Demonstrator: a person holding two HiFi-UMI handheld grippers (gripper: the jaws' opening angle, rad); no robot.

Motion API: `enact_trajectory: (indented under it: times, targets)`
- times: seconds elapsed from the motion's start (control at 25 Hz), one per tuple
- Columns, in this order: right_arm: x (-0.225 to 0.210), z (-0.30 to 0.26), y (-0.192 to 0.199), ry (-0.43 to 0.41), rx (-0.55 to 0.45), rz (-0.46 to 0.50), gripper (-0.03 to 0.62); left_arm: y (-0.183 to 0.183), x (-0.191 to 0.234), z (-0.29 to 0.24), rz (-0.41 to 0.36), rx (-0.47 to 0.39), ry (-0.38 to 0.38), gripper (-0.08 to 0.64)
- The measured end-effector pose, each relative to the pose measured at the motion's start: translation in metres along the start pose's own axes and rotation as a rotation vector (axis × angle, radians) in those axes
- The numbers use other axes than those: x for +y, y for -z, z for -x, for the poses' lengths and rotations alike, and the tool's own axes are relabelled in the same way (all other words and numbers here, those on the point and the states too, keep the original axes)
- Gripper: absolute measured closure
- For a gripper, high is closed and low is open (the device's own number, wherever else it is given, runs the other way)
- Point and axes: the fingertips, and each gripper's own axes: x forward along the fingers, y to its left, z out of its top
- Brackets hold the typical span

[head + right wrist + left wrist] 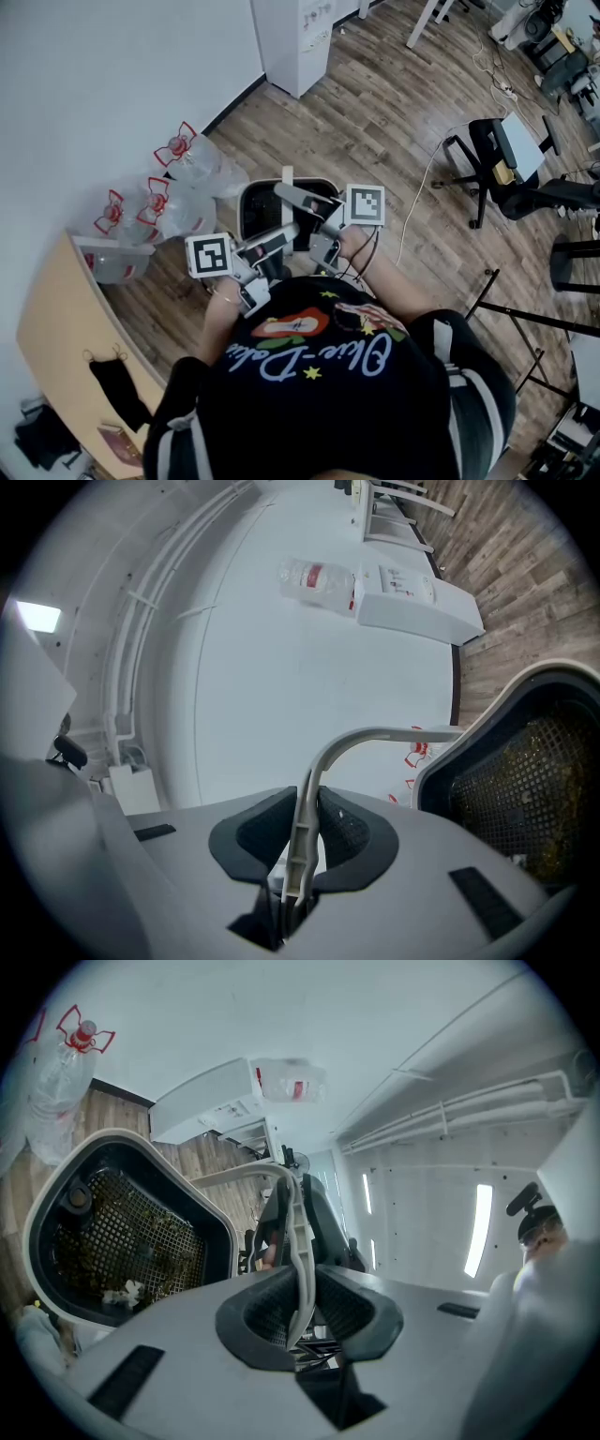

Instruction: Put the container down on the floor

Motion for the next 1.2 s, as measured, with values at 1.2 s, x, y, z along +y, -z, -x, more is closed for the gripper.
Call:
enact_trajectory:
  times: [1.2]
  targets:
    - [0.009, -0.001, 0.000, -0.011, 0.061, 0.000, 0.535, -0.002, -0.008, -0.005, -0.003, -0.070, -0.015, 0.505]
